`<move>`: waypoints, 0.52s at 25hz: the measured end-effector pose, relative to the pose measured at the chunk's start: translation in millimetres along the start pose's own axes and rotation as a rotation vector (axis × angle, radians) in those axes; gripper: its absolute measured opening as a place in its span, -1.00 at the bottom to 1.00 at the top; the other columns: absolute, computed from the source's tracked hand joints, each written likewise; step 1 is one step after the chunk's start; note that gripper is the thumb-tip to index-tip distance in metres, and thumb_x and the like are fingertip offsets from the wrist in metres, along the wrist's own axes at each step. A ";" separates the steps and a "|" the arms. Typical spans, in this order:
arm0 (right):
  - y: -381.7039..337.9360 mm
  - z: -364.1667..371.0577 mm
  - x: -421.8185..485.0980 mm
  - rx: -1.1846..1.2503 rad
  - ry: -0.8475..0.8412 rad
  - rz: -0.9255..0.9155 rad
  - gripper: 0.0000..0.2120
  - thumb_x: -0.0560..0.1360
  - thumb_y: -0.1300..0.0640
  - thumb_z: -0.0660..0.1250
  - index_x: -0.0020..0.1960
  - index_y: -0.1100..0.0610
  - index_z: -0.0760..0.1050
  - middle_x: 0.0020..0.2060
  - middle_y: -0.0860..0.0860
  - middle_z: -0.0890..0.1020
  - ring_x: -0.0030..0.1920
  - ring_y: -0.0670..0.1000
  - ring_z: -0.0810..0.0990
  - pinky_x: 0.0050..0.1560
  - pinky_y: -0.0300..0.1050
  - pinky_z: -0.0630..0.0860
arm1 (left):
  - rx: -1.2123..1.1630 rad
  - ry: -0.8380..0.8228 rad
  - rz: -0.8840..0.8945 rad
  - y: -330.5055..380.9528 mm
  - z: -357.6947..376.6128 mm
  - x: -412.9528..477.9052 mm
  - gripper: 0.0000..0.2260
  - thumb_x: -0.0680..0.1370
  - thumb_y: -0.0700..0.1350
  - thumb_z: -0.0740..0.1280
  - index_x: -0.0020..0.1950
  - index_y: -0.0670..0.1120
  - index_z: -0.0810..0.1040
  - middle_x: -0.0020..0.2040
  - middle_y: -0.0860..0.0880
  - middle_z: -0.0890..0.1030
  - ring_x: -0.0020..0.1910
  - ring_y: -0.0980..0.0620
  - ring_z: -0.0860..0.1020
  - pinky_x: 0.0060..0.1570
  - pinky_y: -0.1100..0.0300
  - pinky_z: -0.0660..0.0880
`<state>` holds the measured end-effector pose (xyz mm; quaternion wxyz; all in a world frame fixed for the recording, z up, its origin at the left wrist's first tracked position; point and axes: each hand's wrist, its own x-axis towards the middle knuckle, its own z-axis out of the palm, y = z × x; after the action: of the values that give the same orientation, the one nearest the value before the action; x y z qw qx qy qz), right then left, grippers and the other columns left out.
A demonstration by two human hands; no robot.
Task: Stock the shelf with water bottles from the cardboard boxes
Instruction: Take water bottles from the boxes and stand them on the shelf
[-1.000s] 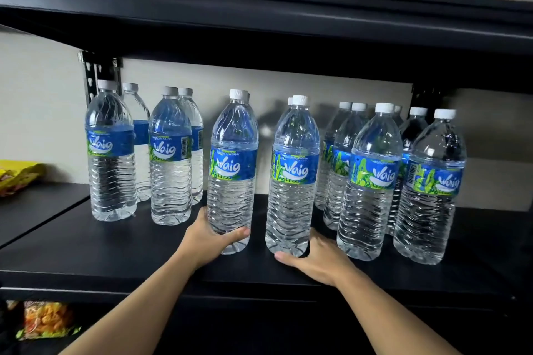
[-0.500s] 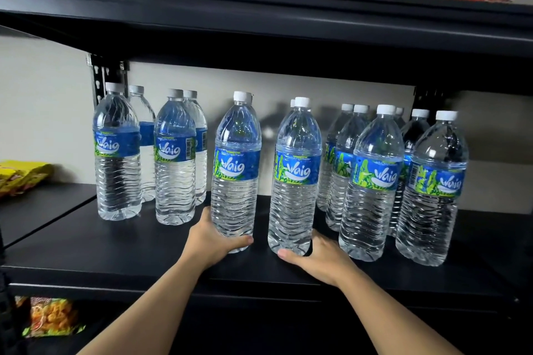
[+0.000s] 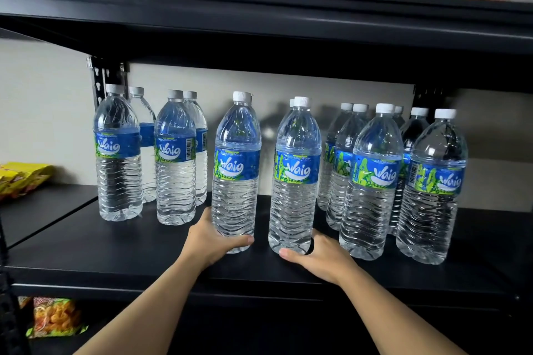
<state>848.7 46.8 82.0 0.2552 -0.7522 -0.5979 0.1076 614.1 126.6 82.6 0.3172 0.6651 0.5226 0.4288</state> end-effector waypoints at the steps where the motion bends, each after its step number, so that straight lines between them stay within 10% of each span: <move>1: -0.5 -0.1 -0.5 -0.006 -0.003 0.001 -0.21 0.23 -0.55 0.28 0.32 -0.13 0.41 0.28 -0.13 0.55 0.30 -0.01 0.50 0.22 -0.08 0.44 | -0.002 0.003 0.005 0.7 0.3 -0.8 -0.31 0.13 0.09 0.69 0.15 0.06 0.45 -0.04 0.10 0.62 0.00 0.07 0.59 0.04 0.24 0.45; 13: -3.8 -3.1 -5.8 -0.034 0.011 0.008 -0.23 0.27 -0.50 0.33 0.34 -0.09 0.41 0.28 -0.08 0.55 0.30 0.01 0.49 0.20 -0.08 0.43 | 0.049 0.015 0.007 4.1 2.6 -3.5 -0.34 0.19 0.08 0.66 0.16 0.02 0.41 -0.04 0.08 0.58 0.01 0.05 0.56 0.02 0.26 0.41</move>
<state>845.4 41.0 85.8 0.2453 -0.7594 -0.5951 0.0946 617.9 122.2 84.2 0.2954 0.6711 0.5330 0.4222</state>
